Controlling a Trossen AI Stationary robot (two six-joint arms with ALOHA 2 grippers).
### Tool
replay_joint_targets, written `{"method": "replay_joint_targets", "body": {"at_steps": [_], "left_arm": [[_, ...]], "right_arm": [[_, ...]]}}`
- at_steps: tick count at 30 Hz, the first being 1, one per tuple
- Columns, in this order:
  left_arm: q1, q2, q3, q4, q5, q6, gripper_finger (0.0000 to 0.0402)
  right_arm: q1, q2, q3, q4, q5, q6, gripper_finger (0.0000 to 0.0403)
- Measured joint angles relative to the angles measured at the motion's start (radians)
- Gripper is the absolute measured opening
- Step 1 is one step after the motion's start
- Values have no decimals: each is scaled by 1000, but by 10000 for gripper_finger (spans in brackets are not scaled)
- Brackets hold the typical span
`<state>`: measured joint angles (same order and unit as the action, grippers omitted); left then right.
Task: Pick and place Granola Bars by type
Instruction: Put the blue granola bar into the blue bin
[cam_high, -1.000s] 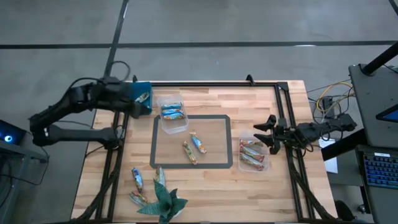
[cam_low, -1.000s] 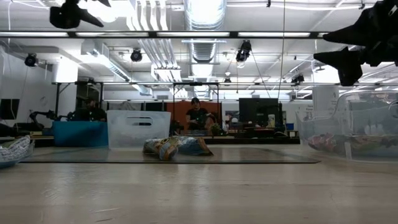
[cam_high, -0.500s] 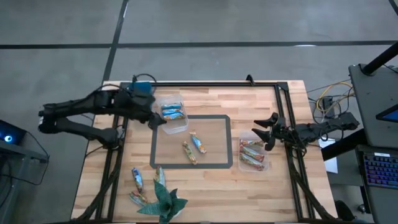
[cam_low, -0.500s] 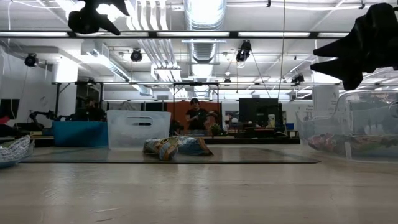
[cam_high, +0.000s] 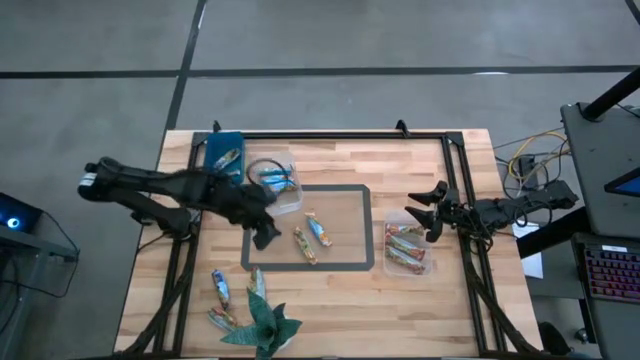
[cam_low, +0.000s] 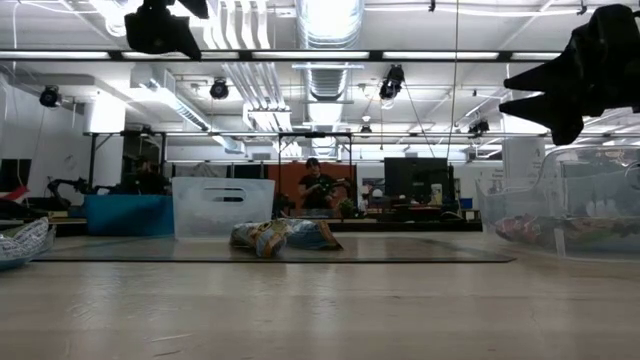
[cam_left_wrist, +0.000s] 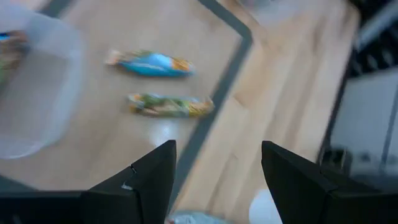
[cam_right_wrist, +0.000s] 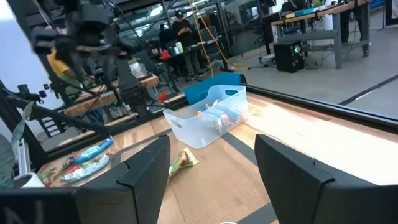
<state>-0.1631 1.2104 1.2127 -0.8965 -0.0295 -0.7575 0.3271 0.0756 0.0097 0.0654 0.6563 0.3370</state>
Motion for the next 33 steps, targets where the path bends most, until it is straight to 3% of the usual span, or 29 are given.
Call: {"method": "replay_joint_targets", "body": {"at_steps": [6, 9, 23, 33], "left_arm": [[-127, 108, 45, -1, 119, 155, 217], [-181, 152, 84, -77, 170, 255, 217], [-300, 128, 84, -506, 62, 543, 217], [-403, 38, -111, -474, 61, 753, 217]], "right_arm": [[0, 2, 0, 0, -1, 0, 224], [0, 2, 0, 0, -1, 0, 224], [0, 4, 0, 0, -1, 0, 224], [0, 4, 0, 0, -1, 0, 224]]}}
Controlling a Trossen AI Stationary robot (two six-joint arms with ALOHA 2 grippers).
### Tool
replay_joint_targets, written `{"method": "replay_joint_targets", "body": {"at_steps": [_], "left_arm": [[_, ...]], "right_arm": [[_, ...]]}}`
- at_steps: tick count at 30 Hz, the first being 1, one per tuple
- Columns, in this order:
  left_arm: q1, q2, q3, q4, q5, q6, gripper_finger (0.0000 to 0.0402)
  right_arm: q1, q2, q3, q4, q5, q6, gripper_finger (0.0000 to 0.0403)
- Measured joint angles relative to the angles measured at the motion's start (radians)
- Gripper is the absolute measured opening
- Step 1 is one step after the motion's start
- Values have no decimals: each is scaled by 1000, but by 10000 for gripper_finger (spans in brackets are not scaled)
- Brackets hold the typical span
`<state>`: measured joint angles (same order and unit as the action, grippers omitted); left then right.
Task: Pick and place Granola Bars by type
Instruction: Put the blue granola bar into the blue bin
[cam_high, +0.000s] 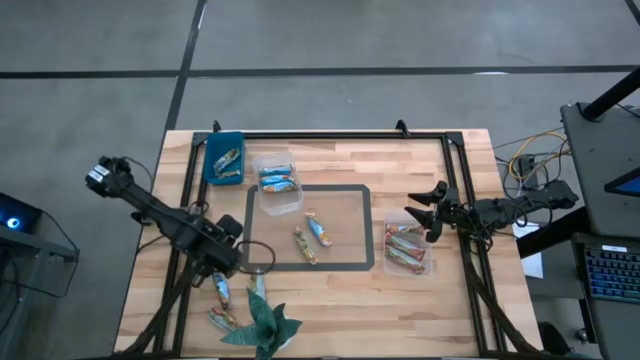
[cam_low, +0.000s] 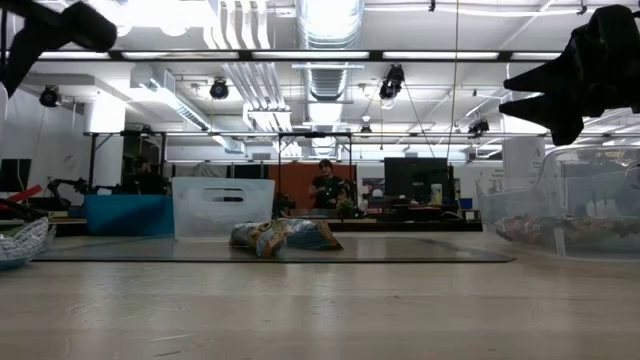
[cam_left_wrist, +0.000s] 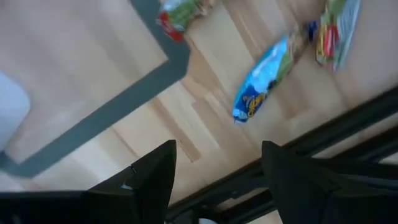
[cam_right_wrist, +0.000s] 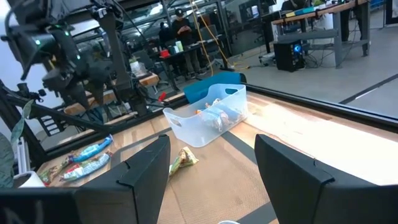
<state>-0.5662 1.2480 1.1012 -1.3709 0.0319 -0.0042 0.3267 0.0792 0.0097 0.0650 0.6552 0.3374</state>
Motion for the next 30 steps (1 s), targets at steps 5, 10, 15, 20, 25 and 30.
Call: {"method": "replay_joint_targets", "body": {"at_steps": [5, 10, 15, 20, 25, 30], "left_arm": [[-22, -24, -113, 85, 0, 59, 217], [-24, -43, -204, 143, 0, 90, 217], [-26, -55, -273, 196, 50, 76, 217], [-35, -61, -315, 301, 96, 51, 217], [-56, -61, -354, 405, 178, 2, 217], [-77, -61, -377, 436, 204, -17, 217]], "right_arm": [[0, 0, 0, 0, 0, 0, 224], [0, 0, 0, 0, 0, 0, 224], [0, 1, 0, 0, 0, 0, 224], [0, 1, 0, 0, 0, 0, 224], [0, 1, 0, 0, 0, 0, 224], [0, 0, 0, 0, 0, 0, 224]]}}
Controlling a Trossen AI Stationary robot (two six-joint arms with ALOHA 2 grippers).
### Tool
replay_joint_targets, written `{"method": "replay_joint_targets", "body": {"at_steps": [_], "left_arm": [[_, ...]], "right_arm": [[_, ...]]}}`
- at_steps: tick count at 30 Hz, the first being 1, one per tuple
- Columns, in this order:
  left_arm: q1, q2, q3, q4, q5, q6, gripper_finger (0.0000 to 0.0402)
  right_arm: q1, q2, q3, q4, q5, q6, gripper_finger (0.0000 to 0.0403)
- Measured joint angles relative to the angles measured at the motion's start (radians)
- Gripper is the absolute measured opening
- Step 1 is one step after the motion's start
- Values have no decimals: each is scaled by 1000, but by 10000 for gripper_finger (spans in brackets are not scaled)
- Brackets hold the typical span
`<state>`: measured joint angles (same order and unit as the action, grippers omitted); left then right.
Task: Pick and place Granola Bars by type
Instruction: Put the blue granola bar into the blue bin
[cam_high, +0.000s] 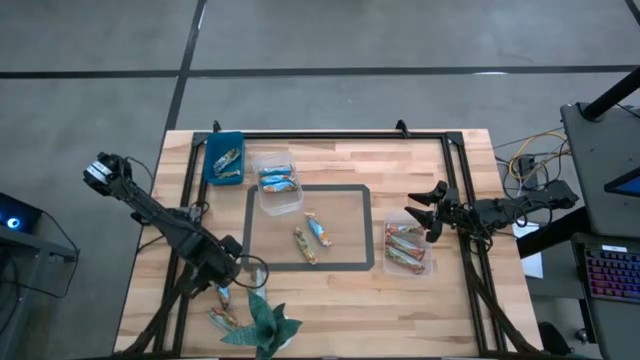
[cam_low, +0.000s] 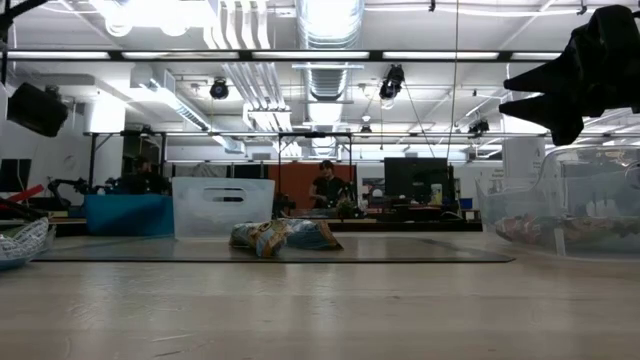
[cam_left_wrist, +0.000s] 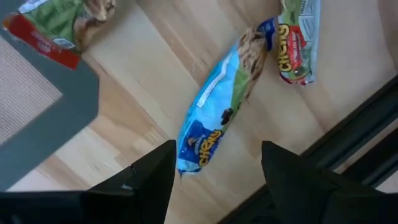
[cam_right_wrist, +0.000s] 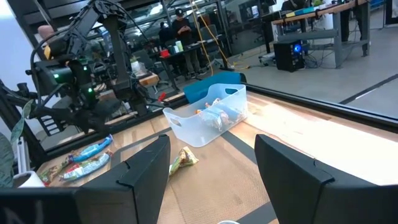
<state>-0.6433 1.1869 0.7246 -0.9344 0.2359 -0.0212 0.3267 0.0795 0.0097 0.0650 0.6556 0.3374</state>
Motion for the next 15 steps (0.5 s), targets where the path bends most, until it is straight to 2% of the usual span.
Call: {"method": "replay_joint_targets", "body": {"at_steps": [5, 8, 11, 15], "left_arm": [[-4, 0, 0, -1, 1, -3, 217], [-4, 6, 0, 11, 10, -71, 217], [-4, 9, -1, 64, 35, -166, 217], [-4, 9, -13, 156, 38, -180, 217]], "right_arm": [[0, 0, 0, 0, 0, 0, 224], [0, 0, 0, 0, 0, 0, 224], [0, 0, 0, 0, 0, 0, 224], [0, 0, 0, 0, 0, 0, 224]]}}
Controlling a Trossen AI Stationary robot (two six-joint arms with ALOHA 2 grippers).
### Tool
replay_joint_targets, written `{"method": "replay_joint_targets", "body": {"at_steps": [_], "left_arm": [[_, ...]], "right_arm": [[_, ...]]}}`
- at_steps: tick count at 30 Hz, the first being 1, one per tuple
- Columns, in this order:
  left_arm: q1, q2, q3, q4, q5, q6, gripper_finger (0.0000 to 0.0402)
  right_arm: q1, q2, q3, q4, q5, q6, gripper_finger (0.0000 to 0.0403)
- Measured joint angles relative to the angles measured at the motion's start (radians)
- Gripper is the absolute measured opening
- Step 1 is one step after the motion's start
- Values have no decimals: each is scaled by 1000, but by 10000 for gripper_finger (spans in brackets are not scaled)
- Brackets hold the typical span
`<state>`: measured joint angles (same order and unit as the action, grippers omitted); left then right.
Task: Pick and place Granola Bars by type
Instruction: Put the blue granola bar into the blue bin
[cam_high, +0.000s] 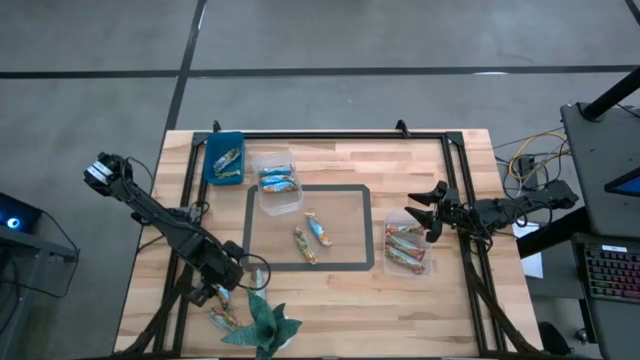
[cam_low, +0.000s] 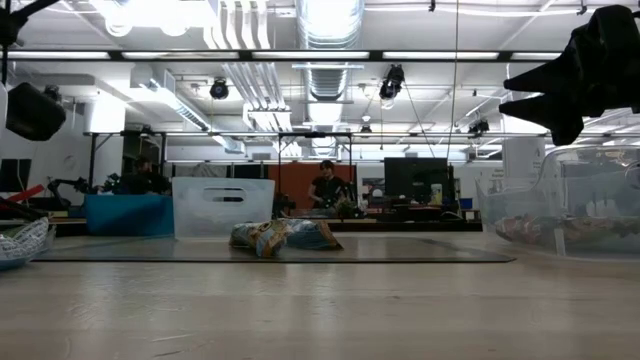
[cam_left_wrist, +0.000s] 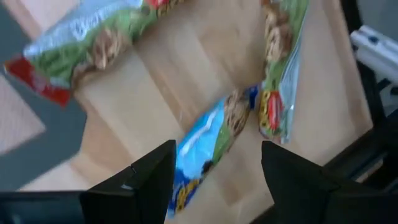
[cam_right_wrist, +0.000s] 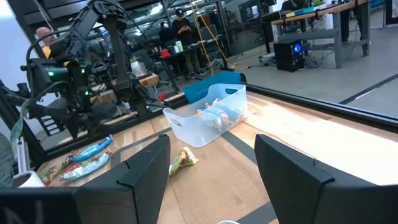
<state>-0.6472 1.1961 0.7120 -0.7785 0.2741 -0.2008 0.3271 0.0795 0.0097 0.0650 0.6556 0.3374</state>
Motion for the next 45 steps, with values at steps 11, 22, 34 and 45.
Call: {"method": "replay_joint_targets", "body": {"at_steps": [11, 22, 34, 45], "left_arm": [[-6, 62, -81, 71, 15, -65, 217], [-12, 101, -120, 150, 55, -62, 217], [-22, 108, -128, 238, 54, -93, 123], [-21, 108, -102, 222, -65, -222, 4]], "right_arm": [[0, -1, 0, 0, 0, 0, 224], [0, 0, 0, 0, 0, 0, 224], [0, 0, 0, 0, 0, 0, 224], [0, 0, 0, 0, 0, 0, 224]]}}
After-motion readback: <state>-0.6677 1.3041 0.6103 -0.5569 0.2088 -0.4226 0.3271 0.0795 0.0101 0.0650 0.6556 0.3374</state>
